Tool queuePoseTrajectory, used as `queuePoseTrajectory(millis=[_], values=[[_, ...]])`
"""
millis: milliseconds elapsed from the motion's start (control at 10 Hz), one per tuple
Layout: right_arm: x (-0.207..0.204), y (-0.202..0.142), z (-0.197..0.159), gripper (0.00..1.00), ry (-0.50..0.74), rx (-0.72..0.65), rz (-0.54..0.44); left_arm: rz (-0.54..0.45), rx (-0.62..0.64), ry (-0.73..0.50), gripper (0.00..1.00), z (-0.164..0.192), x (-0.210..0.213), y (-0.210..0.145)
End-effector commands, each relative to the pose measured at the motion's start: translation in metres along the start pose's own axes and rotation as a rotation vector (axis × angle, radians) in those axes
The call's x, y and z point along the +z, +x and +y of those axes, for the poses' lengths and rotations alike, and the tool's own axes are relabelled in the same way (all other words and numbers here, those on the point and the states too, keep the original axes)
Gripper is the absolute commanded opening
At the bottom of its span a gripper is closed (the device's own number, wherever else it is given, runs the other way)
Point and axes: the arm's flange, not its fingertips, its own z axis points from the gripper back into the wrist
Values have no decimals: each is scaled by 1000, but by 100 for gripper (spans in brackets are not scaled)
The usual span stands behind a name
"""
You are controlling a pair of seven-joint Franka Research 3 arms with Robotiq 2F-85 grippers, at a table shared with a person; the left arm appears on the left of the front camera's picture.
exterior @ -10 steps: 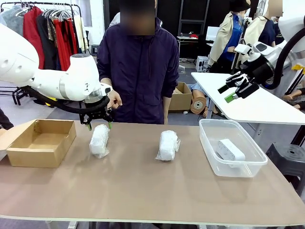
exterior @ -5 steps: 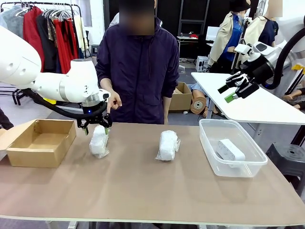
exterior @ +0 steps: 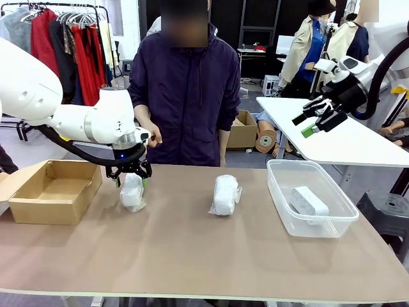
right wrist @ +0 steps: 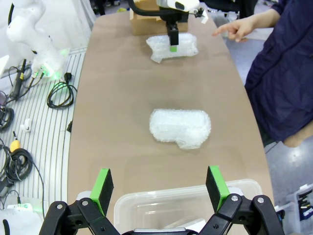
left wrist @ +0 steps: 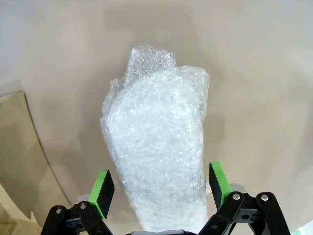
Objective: Separate and place wrapped and unwrapped clocks.
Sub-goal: Pick up the Digital clock indicated by the person.
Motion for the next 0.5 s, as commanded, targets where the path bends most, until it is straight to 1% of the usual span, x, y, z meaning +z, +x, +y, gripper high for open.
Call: queuePoseTrajectory(millis=[0, 100, 200, 400], values=[[2, 2, 0, 100, 3, 5, -3, 6, -15, -15, 100, 3, 0, 6], [2, 2, 0, 100, 3, 5, -3, -43, -50, -38, 100, 1, 3, 6], [2, 2, 0, 100, 3, 5, -3, 4, -3, 0, 100, 0, -3, 1], [2, 2, 0, 100, 3, 5, -3, 4, -3, 0, 100, 0, -3, 1]])
